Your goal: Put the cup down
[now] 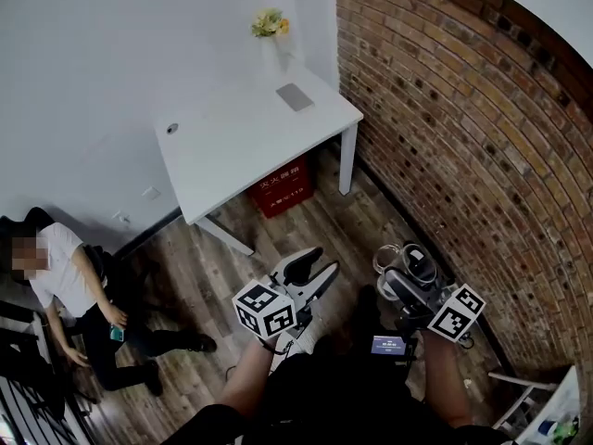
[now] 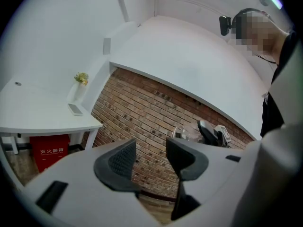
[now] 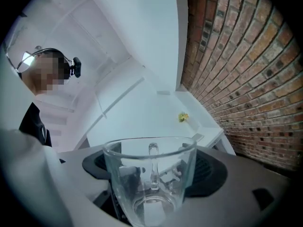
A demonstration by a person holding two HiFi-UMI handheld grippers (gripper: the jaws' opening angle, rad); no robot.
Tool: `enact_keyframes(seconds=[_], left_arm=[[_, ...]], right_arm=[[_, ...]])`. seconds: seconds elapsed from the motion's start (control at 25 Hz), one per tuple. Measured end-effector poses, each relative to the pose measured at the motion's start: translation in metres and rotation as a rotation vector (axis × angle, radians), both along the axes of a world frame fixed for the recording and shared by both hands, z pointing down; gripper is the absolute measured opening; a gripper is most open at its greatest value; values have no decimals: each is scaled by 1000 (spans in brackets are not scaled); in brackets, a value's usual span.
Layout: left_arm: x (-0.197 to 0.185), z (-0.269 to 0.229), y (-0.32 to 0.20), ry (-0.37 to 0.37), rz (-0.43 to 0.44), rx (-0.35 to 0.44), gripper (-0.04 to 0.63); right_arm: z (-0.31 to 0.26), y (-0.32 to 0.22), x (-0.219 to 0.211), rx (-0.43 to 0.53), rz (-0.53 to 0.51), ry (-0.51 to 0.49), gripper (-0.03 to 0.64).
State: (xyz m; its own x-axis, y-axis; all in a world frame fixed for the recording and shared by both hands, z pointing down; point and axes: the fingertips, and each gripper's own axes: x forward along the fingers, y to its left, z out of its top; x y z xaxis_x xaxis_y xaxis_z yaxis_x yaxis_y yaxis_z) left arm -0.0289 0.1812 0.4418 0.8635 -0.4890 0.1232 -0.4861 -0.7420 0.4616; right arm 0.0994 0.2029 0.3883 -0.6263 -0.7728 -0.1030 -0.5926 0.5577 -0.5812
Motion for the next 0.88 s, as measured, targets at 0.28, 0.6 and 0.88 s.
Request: enact_keyframes(seconds=[0.28,0.6,0.88], left_arm=[[37,7,-86,-22,-119,-11,206],[64,1,-161,-42,-231,-10,206],[65,-5,-196,-64,-295,-10,206]], right_arm=[[8,-102,34,8,-125,13,430],[9,-190,67,20,-231,15,430],[7,-240,69,27,-293,-1,430]])
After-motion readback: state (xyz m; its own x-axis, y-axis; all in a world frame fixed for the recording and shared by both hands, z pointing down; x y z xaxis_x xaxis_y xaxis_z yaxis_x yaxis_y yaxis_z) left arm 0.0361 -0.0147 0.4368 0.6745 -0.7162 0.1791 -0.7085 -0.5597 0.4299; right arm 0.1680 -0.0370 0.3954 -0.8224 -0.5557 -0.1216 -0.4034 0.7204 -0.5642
